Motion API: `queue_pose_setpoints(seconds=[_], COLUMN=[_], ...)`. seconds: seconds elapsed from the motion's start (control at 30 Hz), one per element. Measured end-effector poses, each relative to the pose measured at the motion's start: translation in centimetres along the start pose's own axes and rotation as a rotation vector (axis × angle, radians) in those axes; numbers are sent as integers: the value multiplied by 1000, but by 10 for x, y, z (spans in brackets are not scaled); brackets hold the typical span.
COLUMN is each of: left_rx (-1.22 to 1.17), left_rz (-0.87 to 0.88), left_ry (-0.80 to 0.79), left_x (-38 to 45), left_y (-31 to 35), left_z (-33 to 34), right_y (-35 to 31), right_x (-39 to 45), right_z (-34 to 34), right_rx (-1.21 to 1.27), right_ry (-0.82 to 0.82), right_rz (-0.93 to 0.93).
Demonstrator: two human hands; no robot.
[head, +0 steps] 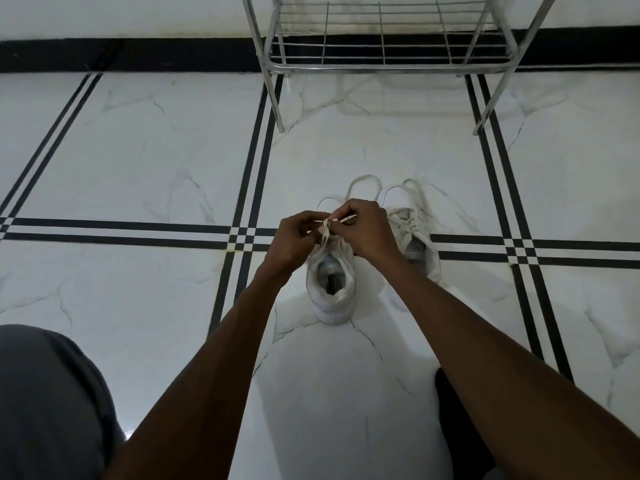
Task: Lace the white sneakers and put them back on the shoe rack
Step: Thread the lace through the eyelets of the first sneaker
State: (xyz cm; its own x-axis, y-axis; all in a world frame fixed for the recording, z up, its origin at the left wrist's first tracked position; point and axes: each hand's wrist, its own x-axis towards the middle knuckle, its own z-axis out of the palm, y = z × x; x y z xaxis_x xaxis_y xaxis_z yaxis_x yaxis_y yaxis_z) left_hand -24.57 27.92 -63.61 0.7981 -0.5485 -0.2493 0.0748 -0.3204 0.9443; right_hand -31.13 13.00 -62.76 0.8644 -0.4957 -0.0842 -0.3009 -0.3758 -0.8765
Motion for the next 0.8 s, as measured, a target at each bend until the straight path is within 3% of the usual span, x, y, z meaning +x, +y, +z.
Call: queue_pose_setpoints(seconds=[0.13,0.37,0.47,0.67,0.8], left_rx=[198,556,460,12,83], left_rz=[28,14,-10,-55,-42], left_ry=[160,230,219,213,254], left_x=[4,-9,-12,-20,-19], left_y=[-3,-17,-17,-19,-21], left_z=[-1,-23,-22,-20,-26], right_y=[5,38,25,23,25], right_x=[2,9,7,5,3], right_z=[-8,-28,-25,-26,-27], right_rx=[-41,-393,-471,-545,-644], right_ry=[-26,76,51,-83,-73], right_rz=[62,319,254,112,79])
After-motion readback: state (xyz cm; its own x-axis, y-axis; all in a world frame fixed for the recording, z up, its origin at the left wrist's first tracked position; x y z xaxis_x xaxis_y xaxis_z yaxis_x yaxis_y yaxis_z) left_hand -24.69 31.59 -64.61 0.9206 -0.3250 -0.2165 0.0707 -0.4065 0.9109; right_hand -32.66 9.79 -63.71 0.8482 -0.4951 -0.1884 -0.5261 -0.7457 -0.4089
